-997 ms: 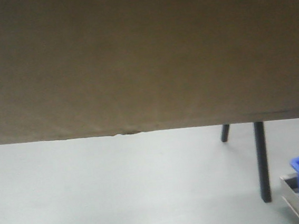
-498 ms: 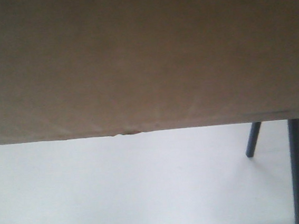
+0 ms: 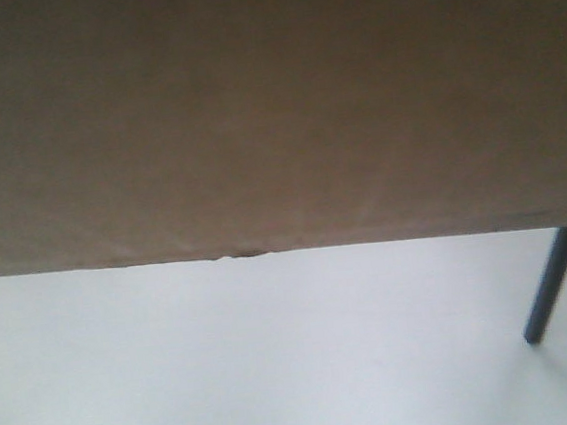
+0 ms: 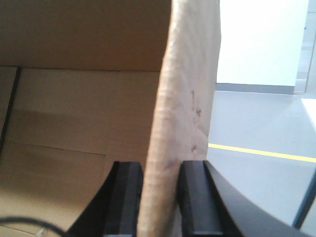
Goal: Grab box from left shelf to table start
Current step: 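Hold the box with both grippers while the base turns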
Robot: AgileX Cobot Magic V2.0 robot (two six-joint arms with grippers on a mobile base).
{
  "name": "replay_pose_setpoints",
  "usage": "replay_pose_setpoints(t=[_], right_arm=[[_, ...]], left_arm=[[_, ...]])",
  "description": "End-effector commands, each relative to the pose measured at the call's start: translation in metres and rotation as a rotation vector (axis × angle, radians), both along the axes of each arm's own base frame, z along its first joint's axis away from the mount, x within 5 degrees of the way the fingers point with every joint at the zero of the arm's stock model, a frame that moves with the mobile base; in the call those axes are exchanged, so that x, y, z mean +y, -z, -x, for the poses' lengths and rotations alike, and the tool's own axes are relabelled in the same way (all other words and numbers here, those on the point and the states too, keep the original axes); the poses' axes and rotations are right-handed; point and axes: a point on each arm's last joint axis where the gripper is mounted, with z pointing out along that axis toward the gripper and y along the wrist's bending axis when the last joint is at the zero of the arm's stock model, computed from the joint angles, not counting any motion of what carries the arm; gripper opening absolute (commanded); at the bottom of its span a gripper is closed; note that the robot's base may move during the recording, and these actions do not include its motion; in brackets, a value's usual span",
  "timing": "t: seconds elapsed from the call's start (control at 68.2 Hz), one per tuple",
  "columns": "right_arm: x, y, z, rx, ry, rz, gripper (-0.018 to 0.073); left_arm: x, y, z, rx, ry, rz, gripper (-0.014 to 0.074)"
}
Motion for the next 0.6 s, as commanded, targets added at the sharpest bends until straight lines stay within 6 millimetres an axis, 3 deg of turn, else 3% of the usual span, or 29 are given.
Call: replay_pose_setpoints(t=[0.0,0.586], right_arm=[[-0.0044,-0.0221,-0.0001,-0.165,0.053,-0.022,0.0057],[-0.0044,-0.0222,-0.0001,-0.166,0.053,-0.022,0.0057]], left_arm=[[-0.0001,-0.0248,0.0024,-0.181,0.022,0.094,-0.0092],[-0.0003,-0.0248,0.0025,-0.181,0.024,0.096,-0.0092]])
